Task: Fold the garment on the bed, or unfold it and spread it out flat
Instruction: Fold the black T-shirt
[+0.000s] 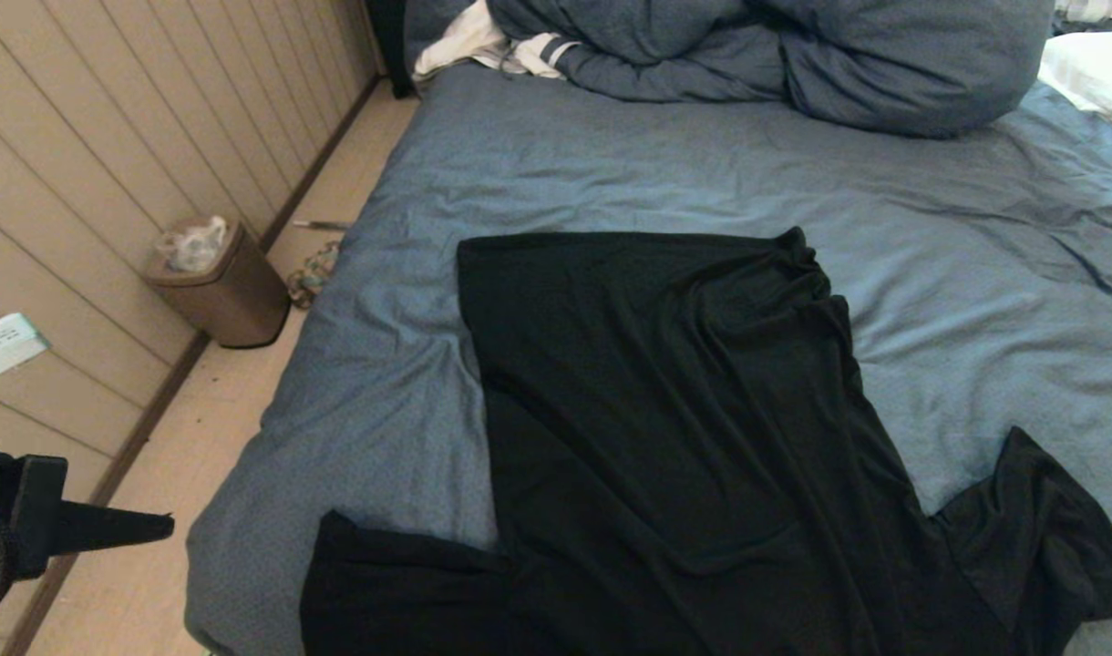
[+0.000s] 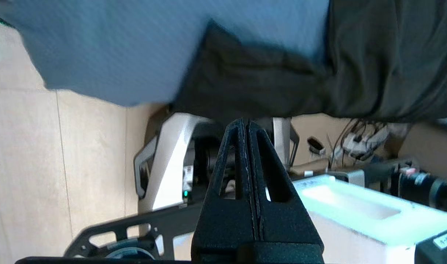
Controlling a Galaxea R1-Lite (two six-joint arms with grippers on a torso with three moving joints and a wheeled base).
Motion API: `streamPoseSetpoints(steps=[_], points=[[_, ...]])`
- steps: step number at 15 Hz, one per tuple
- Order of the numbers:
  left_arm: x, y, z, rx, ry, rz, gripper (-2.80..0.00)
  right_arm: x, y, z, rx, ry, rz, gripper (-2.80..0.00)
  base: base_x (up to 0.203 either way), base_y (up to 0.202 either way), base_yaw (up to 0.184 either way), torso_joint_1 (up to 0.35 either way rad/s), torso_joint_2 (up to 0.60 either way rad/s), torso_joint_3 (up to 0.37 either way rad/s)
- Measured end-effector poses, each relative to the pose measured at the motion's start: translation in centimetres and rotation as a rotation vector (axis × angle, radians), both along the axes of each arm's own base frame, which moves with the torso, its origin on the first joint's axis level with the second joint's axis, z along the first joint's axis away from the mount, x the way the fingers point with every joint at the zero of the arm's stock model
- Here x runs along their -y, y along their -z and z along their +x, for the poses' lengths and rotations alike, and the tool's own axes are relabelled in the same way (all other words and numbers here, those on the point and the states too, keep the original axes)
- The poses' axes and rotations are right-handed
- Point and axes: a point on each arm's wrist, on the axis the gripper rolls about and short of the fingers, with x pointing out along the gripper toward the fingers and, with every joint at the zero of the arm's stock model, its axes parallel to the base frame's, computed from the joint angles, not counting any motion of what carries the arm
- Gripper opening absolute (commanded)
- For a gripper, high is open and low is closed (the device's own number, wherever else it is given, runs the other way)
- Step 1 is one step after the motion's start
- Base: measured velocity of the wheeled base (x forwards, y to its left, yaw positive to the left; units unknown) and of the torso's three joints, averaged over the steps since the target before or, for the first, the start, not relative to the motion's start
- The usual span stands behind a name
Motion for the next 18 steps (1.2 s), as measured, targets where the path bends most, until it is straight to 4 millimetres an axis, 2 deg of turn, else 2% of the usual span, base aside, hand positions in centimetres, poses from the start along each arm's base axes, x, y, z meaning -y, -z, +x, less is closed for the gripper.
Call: streamPoseSetpoints(steps=[3,7,8,11,17,18], points=[[0.3,0.3,0.0,-0.013,0.015,0.0,-2.8,0.8,-1.1,0.7,0.0,-0.004,-0.057,-2.8,0.0,0.0,0.0,0.0,0.0,0.0],[0.4,0.2,0.3,-0.02,0.012,-0.007,-2.8,3.2,0.4,2.1,0.022,0.03,-0.092,-2.8,0.0,0.0,0.0,0.0,0.0,0.0],[0.4,0.1,0.3,-0.02,0.009,-0.011,-2.8,3.5,0.9,2.4,0.031,0.033,-0.098,0.0,0.0,0.0,0.0,0.0,0.0,0.0],[0.4,0.1,0.2,-0.019,0.006,-0.013,-2.8,3.6,2.2,3.0,0.05,0.022,-0.1,0.0,0.0,0.0,0.0,0.0,0.0,0.0],[0.4,0.1,0.2,-0.02,0.0,-0.02,-2.8,3.1,3.5,3.1,0.023,0.005,-0.044,0.0,0.0,0.0,0.0,0.0,0.0,0.0],[0.4,0.1,0.2,-0.021,-0.001,-0.02,-2.8,3.0,3.7,3.1,0.018,0.003,-0.036,-2.31,0.0,0.0,0.0,0.0,0.0,0.0]])
